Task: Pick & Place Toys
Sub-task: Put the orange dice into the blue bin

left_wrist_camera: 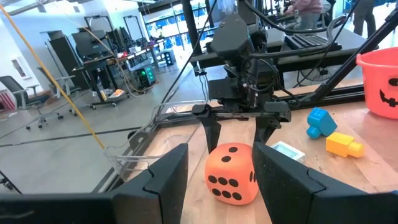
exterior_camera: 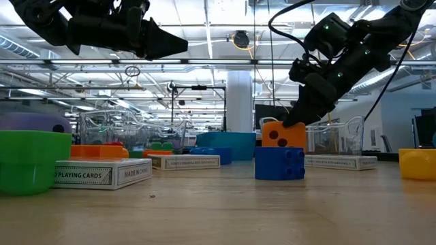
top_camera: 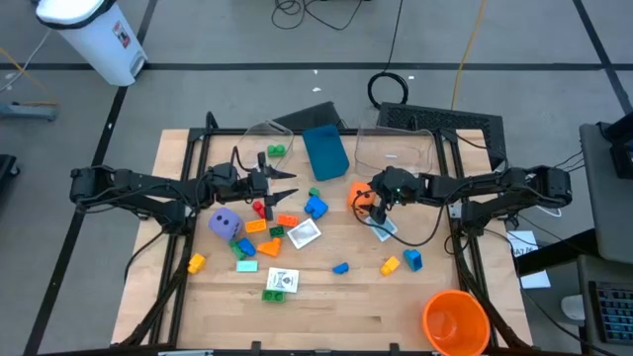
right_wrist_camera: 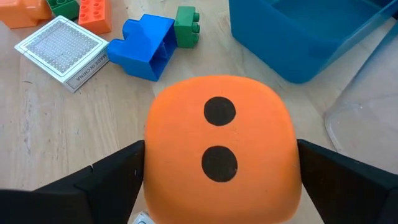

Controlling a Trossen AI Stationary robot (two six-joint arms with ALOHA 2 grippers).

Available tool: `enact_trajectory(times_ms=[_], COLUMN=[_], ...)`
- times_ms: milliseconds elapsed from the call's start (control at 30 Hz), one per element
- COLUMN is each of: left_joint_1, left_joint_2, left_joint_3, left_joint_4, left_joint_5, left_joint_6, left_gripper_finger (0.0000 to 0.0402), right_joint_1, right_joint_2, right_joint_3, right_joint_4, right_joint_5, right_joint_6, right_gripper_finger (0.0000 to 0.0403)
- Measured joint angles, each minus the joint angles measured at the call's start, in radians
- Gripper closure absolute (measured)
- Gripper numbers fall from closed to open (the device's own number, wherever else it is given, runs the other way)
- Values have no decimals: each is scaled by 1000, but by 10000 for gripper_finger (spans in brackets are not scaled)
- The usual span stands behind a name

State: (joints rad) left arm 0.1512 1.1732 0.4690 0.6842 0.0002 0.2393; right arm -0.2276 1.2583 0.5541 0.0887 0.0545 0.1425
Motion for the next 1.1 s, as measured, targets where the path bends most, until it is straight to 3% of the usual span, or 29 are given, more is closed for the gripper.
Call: enact_trajectory(times_ms=[300, 1100], left_joint_1=[0, 0], left_joint_2=[0, 0], left_joint_3=[0, 0], left_joint_4=[0, 0], left_joint_5=[0, 0], left_joint_6=[0, 0], left_gripper_finger=[218, 218], right_joint_1=[0, 0], right_joint_2=[0, -54], right_joint_3=[0, -3], right_joint_4=[3, 66], right_joint_5=[0, 1], right_joint_6=[0, -17], right_gripper_finger=[66, 69])
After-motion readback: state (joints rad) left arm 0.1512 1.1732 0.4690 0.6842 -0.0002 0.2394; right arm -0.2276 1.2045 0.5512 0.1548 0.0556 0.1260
